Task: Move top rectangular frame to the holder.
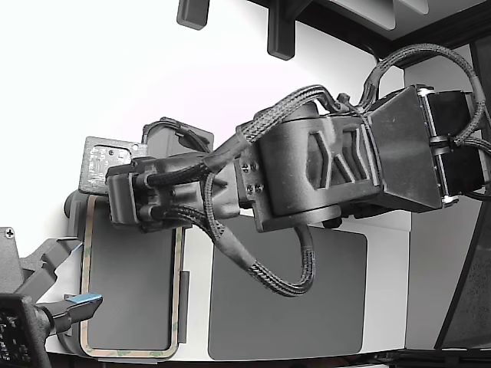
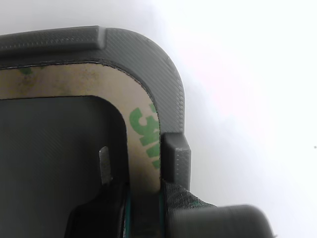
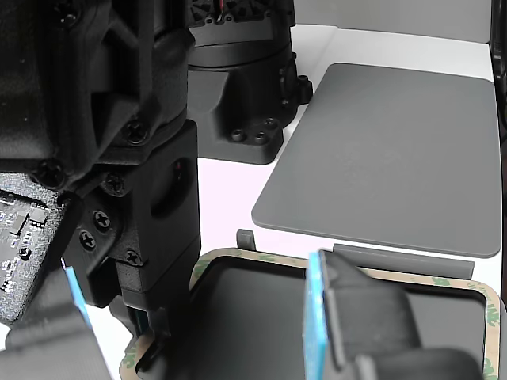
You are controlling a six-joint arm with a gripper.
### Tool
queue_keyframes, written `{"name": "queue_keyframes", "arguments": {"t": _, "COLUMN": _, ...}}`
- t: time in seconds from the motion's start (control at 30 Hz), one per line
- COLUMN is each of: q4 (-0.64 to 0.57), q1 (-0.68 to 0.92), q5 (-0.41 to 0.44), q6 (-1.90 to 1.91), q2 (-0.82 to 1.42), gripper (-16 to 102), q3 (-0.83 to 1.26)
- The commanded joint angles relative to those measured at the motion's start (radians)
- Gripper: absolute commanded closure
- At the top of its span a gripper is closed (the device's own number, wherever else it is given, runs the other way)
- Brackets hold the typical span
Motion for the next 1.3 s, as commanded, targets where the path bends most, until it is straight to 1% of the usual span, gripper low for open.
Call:
{"name": "queue_keyframes", "arguments": {"t": 0.0, "q4": 0.002, "q1": -0.014, "q5": 0.000, "q6": -0.002, "q2": 0.020, "gripper": 96, "q3": -0.023}}
{"name": "queue_keyframes", "arguments": {"t": 0.3, "q4": 0.014, "q1": -0.014, "q5": 0.002, "q6": 0.000, "q2": 0.021, "gripper": 96, "q3": -0.026}}
{"name": "queue_keyframes", "arguments": {"t": 0.37, "q4": 0.012, "q1": -0.014, "q5": 0.002, "q6": 0.000, "q2": 0.021, "gripper": 92, "q3": -0.026}}
{"name": "queue_keyframes", "arguments": {"t": 0.43, "q4": 0.009, "q1": -0.014, "q5": -0.002, "q6": -0.009, "q2": 0.021, "gripper": 81, "q3": -0.026}}
{"name": "queue_keyframes", "arguments": {"t": 0.47, "q4": 0.008, "q1": -0.014, "q5": -0.002, "q6": -0.011, "q2": 0.021, "gripper": 77, "q3": -0.028}}
{"name": "queue_keyframes", "arguments": {"t": 0.53, "q4": 0.005, "q1": -0.014, "q5": -0.008, "q6": -0.012, "q2": 0.021, "gripper": 64, "q3": -0.029}}
{"name": "queue_keyframes", "arguments": {"t": 0.63, "q4": 0.003, "q1": -0.012, "q5": -0.012, "q6": -0.014, "q2": 0.020, "gripper": 38, "q3": -0.031}}
{"name": "queue_keyframes", "arguments": {"t": 0.73, "q4": 0.000, "q1": -0.012, "q5": -0.020, "q6": -0.021, "q2": 0.020, "gripper": 4, "q3": -0.032}}
{"name": "queue_keyframes", "arguments": {"t": 0.77, "q4": 0.000, "q1": -0.011, "q5": -0.020, "q6": -0.018, "q2": 0.020, "gripper": -3, "q3": -0.034}}
{"name": "queue_keyframes", "arguments": {"t": 0.8, "q4": 0.002, "q1": -0.011, "q5": -0.020, "q6": -0.018, "q2": 0.020, "gripper": -14, "q3": -0.035}}
{"name": "queue_keyframes", "arguments": {"t": 0.97, "q4": 0.018, "q1": -0.009, "q5": -0.005, "q6": -0.012, "q2": 0.023, "gripper": -14, "q3": -0.064}}
{"name": "queue_keyframes", "arguments": {"t": 1.07, "q4": 0.026, "q1": -0.009, "q5": 0.032, "q6": 0.003, "q2": 0.061, "gripper": -14, "q3": -0.072}}
{"name": "queue_keyframes", "arguments": {"t": 1.17, "q4": -0.031, "q1": -0.021, "q5": 0.074, "q6": 0.080, "q2": 0.172, "gripper": -14, "q3": 0.029}}
{"name": "queue_keyframes", "arguments": {"t": 1.27, "q4": -0.130, "q1": -0.057, "q5": 0.072, "q6": 0.112, "q2": 0.327, "gripper": -14, "q3": 0.187}}
